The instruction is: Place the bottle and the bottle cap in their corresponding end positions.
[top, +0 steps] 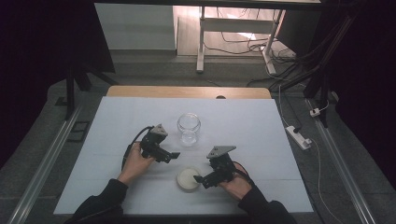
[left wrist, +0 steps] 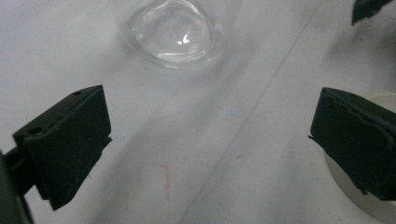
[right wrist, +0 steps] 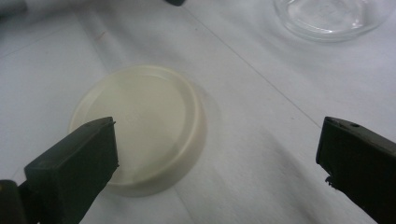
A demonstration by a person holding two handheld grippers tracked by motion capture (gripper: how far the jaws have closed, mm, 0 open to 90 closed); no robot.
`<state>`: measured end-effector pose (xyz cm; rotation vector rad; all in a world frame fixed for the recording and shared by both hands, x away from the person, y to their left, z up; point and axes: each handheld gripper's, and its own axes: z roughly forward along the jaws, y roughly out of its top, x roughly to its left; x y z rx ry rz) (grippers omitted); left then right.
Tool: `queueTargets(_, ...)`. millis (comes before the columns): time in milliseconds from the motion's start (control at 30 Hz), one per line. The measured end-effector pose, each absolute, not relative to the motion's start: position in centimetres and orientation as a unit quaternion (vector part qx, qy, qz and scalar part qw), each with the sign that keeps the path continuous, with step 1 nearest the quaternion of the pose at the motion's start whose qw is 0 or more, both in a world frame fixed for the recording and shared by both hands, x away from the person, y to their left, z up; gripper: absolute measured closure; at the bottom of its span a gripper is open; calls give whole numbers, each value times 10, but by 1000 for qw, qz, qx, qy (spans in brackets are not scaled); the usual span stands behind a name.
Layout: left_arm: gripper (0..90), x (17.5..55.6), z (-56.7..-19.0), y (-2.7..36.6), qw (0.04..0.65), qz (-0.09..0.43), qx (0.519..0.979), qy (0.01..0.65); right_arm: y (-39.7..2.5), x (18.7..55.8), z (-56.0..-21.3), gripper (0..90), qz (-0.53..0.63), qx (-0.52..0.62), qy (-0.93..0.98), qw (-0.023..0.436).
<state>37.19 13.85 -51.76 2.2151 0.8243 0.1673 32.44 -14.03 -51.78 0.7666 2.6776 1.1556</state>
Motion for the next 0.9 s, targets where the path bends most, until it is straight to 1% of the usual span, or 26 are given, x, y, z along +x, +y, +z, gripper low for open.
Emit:
queueTargets(433, 0, 342, -514, 152, 391, 54, 858, 329, -156, 326, -513, 0, 384, 269, 879, 87)
queueTargets(900, 0, 310, -514, 181, 392, 53, 846, 357, -183, 323, -513, 0, 368, 290, 878, 101)
